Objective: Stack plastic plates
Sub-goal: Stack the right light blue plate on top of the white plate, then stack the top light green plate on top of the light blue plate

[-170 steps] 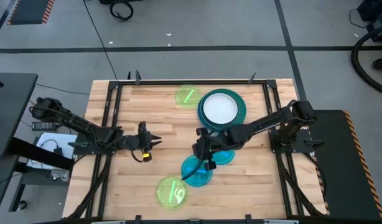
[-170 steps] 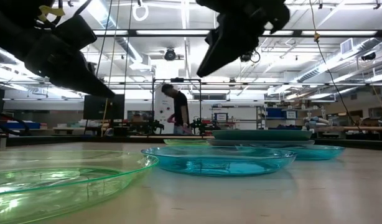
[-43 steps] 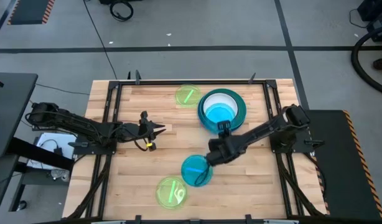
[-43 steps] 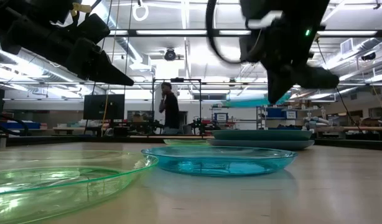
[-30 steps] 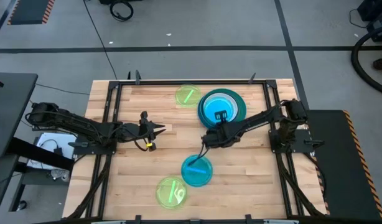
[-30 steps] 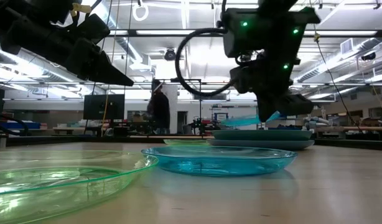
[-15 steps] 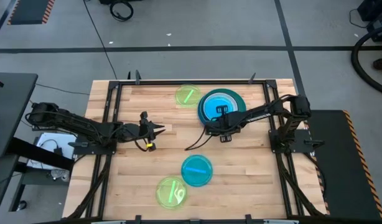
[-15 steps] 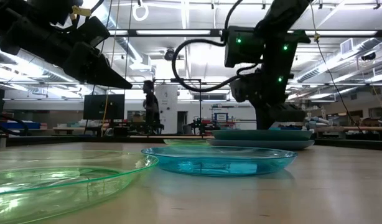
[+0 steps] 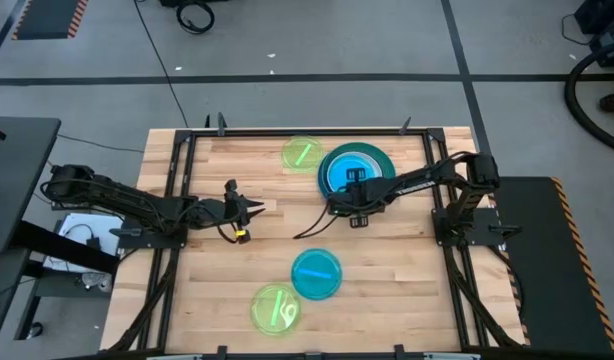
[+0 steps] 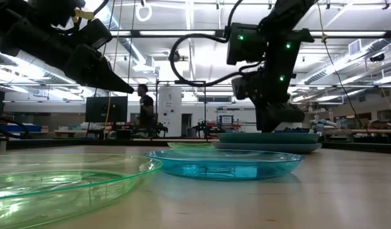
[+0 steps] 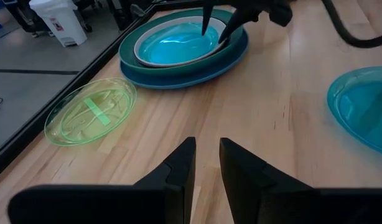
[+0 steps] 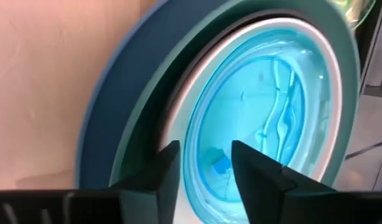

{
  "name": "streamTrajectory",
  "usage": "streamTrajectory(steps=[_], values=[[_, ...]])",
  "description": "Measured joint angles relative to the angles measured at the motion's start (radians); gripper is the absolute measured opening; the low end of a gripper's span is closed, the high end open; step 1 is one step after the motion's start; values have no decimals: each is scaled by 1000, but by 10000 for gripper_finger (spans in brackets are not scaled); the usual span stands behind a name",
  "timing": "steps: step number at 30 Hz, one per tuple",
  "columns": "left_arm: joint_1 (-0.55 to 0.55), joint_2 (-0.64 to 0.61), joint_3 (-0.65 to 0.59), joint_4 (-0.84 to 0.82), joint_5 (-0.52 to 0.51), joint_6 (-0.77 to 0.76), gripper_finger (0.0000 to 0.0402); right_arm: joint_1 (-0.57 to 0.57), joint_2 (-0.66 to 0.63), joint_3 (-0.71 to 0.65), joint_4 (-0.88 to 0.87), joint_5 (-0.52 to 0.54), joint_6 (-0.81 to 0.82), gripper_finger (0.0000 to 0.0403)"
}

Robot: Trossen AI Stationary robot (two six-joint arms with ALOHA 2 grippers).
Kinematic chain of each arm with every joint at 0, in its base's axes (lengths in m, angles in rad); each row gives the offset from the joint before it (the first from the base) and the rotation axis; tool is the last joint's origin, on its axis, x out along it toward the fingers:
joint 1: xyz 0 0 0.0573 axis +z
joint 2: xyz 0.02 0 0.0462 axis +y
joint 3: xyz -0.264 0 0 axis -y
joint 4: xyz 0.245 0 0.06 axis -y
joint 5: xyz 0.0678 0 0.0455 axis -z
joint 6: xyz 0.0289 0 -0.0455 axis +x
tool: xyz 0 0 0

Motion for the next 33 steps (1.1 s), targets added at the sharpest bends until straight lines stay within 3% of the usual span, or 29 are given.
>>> streamTrajectory(steps=[10, 16, 21, 27, 33], values=[[0, 0, 0, 1, 0, -1, 80, 22, 0, 162, -86, 3, 10, 190], [0, 0, 0, 1, 0, -19, 80, -15, 8, 176, 145, -89, -80, 183], [0, 0, 0, 2, 0, -19, 80, -51, 49, 177, 274, -103, -148, 177], [0, 0, 0, 13, 0, -19, 80, -98, 148, 180, 384, -128, -221, 175], [0, 0, 0, 8, 0, -18, 80, -159, 244, 271, 410, -166, -233, 174]])
